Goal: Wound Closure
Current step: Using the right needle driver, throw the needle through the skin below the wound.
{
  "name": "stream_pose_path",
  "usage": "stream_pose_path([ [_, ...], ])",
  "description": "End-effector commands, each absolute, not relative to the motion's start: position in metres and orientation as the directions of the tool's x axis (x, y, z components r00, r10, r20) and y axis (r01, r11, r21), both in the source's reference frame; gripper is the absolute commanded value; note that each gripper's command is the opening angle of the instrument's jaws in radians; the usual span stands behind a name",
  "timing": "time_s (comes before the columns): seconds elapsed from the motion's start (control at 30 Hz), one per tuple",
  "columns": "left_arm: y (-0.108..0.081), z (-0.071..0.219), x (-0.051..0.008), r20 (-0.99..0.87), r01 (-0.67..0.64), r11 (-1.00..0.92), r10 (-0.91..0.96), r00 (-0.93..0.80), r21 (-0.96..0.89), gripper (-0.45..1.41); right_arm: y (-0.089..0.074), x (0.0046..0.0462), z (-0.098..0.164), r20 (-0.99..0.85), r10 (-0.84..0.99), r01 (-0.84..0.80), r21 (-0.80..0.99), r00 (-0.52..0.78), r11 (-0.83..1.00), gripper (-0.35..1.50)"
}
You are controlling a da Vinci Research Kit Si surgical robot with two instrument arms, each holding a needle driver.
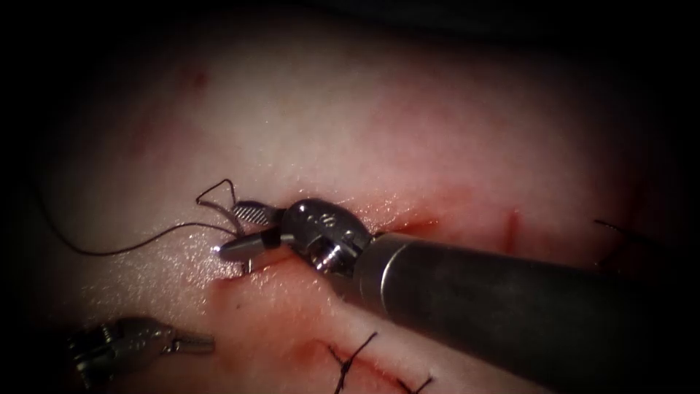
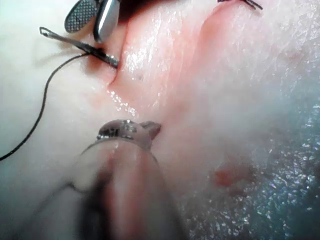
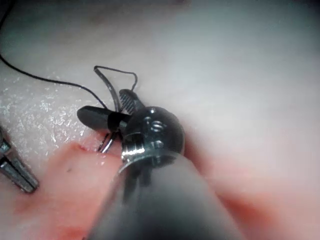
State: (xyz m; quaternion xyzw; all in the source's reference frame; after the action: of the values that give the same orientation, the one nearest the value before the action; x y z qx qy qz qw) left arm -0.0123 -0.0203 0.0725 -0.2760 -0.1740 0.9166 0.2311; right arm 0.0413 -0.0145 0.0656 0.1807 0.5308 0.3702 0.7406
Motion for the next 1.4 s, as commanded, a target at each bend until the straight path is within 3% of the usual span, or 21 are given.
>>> stream_pose_path([
  [0.03, -0.0202, 0.0731, -0.0127, -0.427, -0.325, -0.833, 0.518, -0.741, -0.447, -0.45, -0.0140, 0.0423, 0.0664, -0.655, 0.736, -0.355, 0.656, 0.171, 0.666, 1.18],
  [0.5, -0.0206, 0.0732, -0.0123, -0.428, -0.321, -0.835, 0.514, -0.743, -0.447, -0.45, -0.0145, 0.0451, 0.0691, -0.643, 0.717, -0.362, 0.622, 0.271, 0.695, 1.06],
  [0.53, -0.0206, 0.0732, -0.0123, -0.428, -0.321, -0.835, 0.514, -0.743, -0.447, -0.45, -0.0145, 0.0452, 0.0692, -0.638, 0.717, -0.363, 0.621, 0.281, 0.695, 0.98],
  [0.57, -0.0207, 0.0733, -0.0123, -0.428, -0.321, -0.835, 0.514, -0.743, -0.446, -0.45, -0.0146, 0.0453, 0.0694, -0.624, 0.718, -0.361, 0.621, 0.308, 0.695, 0.69],
  [0.63, -0.0207, 0.0733, -0.0123, -0.429, -0.321, -0.836, 0.514, -0.743, -0.445, -0.45, -0.0147, 0.0452, 0.0693, -0.613, 0.719, -0.363, 0.620, 0.329, 0.695, 0.39],
  [0.7, -0.0208, 0.0733, -0.0123, -0.427, -0.321, -0.836, 0.513, -0.745, -0.445, -0.45, -0.0148, 0.0450, 0.0691, -0.611, 0.719, -0.376, 0.613, 0.332, 0.695, -0.23],
  [0.73, -0.0208, 0.0733, -0.0123, -0.427, -0.321, -0.836, 0.513, -0.745, -0.445, -0.45, -0.0148, 0.0450, 0.0691, -0.611, 0.719, -0.376, 0.613, 0.332, 0.695, -0.23],
  [0.77, -0.0209, 0.0734, -0.0122, -0.427, -0.321, -0.836, 0.513, -0.745, -0.444, -0.45, -0.0151, 0.0449, 0.0688, -0.603, 0.727, -0.394, 0.612, 0.328, 0.685, -0.35],
  [1.03, -0.0209, 0.0734, -0.0123, -0.428, -0.319, -0.836, 0.513, -0.744, -0.447, -0.45, -0.0155, 0.0450, 0.0682, -0.504, 0.828, -0.477, 0.680, 0.248, 0.557, -0.35],
  [1.17, -0.0209, 0.0734, -0.0122, -0.428, -0.319, -0.836, 0.513, -0.744, -0.447, -0.45, -0.0157, 0.0447, 0.0682, -0.452, 0.880, -0.481, 0.745, 0.145, 0.462, -0.35],
  [1.3, -0.0208, 0.0733, -0.0123, -0.428, -0.319, -0.836, 0.513, -0.744, -0.447, -0.45, -0.0162, 0.0440, 0.0681, -0.398, 0.915, -0.397, 0.850, -0.057, 0.346, -0.35],
  [1.33, -0.0208, 0.0734, -0.0123, -0.427, -0.319, -0.836, 0.513, -0.744, -0.447, -0.45, -0.0168, 0.0439, 0.0682, -0.330, 0.927, -0.323, 0.909, -0.175, 0.263, -0.35],
  [1.4, -0.0208, 0.0733, -0.0123, -0.427, -0.319, -0.836, 0.513, -0.744, -0.447, -0.45, -0.0173, 0.0439, 0.0683, -0.296, 0.933, -0.289, 0.929, -0.204, 0.231, -0.35],
])
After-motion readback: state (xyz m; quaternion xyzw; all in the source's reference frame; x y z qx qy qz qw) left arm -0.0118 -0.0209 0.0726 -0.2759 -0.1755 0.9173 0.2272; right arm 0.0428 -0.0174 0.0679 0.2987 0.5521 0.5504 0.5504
